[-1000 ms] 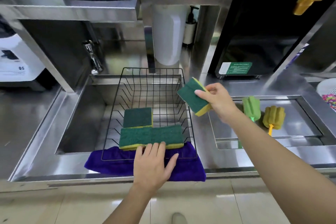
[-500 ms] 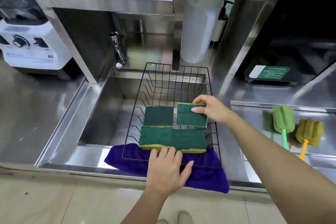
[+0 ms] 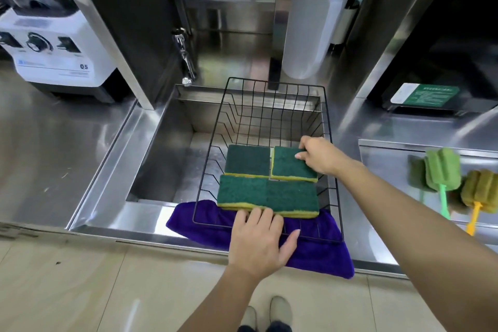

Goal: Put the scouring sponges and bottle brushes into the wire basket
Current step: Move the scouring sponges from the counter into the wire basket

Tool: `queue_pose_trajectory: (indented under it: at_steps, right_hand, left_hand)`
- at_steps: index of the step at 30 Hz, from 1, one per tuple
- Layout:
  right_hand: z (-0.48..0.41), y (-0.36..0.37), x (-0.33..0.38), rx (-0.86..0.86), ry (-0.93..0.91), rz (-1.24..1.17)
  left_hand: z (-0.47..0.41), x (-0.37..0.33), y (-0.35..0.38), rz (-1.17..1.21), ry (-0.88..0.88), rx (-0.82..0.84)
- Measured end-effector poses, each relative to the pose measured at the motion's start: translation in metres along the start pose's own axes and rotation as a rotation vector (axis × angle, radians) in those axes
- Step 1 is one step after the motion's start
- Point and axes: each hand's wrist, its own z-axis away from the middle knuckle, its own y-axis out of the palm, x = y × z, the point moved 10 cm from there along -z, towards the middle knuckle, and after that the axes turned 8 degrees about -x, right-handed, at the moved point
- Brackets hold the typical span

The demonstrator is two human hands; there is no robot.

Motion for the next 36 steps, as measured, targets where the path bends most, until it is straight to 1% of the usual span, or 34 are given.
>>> queue_pose_trajectory:
  at_steps: [6, 9, 11, 14, 16, 25, 27, 30, 33, 36]
  right_hand:
    - [0.001, 0.006, 0.005, -0.048, -0.036, 0.06]
    - [0.002, 0.01, 0.006, -0.063, -0.076, 0.166]
    - [0.0, 0.015, 0.009, -0.029, -0.105, 0.237]
    - [-0.003, 0.021, 0.011, 0.062, -0.116, 0.228]
    - [-0.005, 0.022, 0.01, 0.091, -0.112, 0.201]
    - [-0.001, 0.021, 0.012, 0.032, -0.135, 0.274]
    - [0.004, 0.019, 0.017, -0.008, -0.18, 0.315]
    - [0.016, 0.01, 0.025, -0.137, -0.249, 0.352]
    - [0.031, -0.002, 0.029, -0.233, -0.283, 0.282]
    - [0.049, -0.017, 0.028, -0.281, -0.294, 0.222]
  left_hand:
    - [0.001, -0.001, 0.0, -0.001, 0.008, -0.014]
    - [0.001, -0.001, 0.0, 0.004, 0.007, -0.018]
    - [0.001, -0.001, 0.0, 0.003, 0.01, -0.018]
    - [0.0, -0.001, -0.001, 0.008, 0.008, -0.018]
    - [0.0, -0.001, -0.001, 0.012, 0.006, -0.021]
    - [0.001, -0.001, 0.001, 0.003, 0.008, -0.015]
    - [0.001, -0.001, 0.002, -0.002, 0.011, -0.003]
    - [0.001, 0.0, 0.003, 0.009, 0.007, 0.012]
    - [0.001, 0.0, 0.003, 0.021, 0.014, 0.026]
    - [0.0, -0.001, 0.004, 0.007, 0.017, 0.058]
